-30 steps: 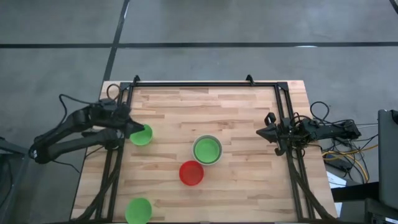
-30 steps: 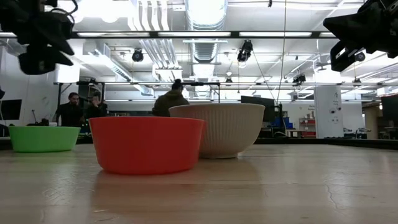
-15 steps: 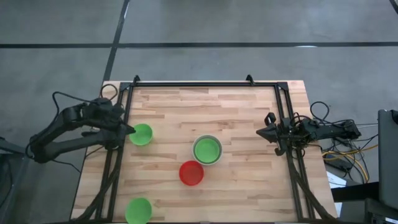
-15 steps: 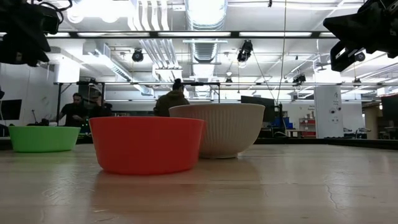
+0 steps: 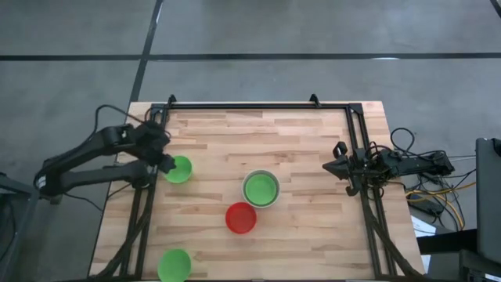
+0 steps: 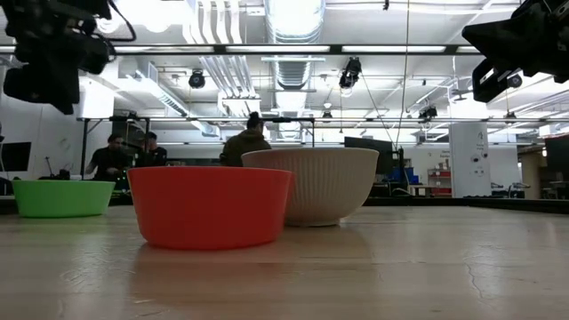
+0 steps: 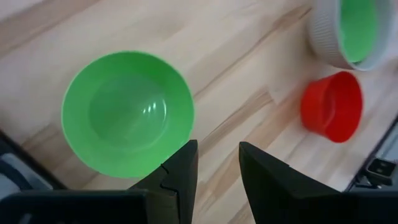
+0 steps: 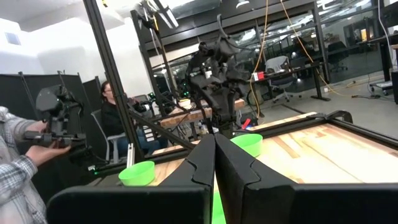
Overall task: Nest bowls inside each other
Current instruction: Stack the top green bowl on the right green bowl
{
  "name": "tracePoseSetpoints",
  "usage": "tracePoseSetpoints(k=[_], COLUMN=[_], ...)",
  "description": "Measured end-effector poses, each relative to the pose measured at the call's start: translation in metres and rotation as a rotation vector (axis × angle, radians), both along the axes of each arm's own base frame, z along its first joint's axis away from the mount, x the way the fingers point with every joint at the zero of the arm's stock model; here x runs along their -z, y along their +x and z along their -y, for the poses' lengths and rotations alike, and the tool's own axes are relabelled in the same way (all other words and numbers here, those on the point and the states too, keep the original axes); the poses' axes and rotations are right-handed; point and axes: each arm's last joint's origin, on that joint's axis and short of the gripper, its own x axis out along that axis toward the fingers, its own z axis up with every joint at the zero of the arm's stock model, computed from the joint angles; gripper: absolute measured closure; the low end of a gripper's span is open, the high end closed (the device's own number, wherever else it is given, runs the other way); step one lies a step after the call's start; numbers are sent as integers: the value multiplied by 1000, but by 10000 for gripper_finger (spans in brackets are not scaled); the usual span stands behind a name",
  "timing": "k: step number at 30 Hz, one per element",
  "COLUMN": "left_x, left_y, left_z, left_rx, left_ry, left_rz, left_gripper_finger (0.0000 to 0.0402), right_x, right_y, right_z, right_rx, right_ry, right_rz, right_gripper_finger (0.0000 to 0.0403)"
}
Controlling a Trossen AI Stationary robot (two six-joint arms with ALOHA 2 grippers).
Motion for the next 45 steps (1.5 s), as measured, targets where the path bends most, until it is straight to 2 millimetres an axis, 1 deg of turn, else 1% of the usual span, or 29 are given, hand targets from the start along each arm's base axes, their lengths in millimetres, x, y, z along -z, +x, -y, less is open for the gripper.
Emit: tracePoseSetpoints(k=[4, 9, 12, 18, 22, 28, 34, 39, 45], left_x=[5, 14, 27, 51, 54, 63, 73, 77, 84], left_y=[11, 26, 33, 41, 45, 47, 51, 56, 61], left_z=[-5, -12, -14, -16, -18, -20, -22, -24, -27], left_rx=[-17, -39, -47, -61, -68, -147, -168, -174, -198], left_ry=[-37, -61, -95, -161, -142, -143, -141, -144, -148], left_rz=[-57, -65, -71, -69, -30, -70, -63, -65, -104], left_gripper_finger=[280, 280, 280, 280, 280, 280, 280, 280, 280], right_x=[0, 0, 0, 0, 0, 0, 0, 0, 0], right_y=[0, 0, 0, 0, 0, 0, 0, 0, 0], right_z=[0, 0, 0, 0, 0, 0, 0, 0, 0], right_rx=[0, 0, 0, 0, 0, 1, 1, 1, 1], right_ry=[0, 0, 0, 0, 0, 0, 0, 0, 0], right_rz=[0, 0, 0, 0, 0, -2, -2, -2, -2], right_gripper_finger=[394, 394, 394, 394, 394, 394, 394, 394, 394])
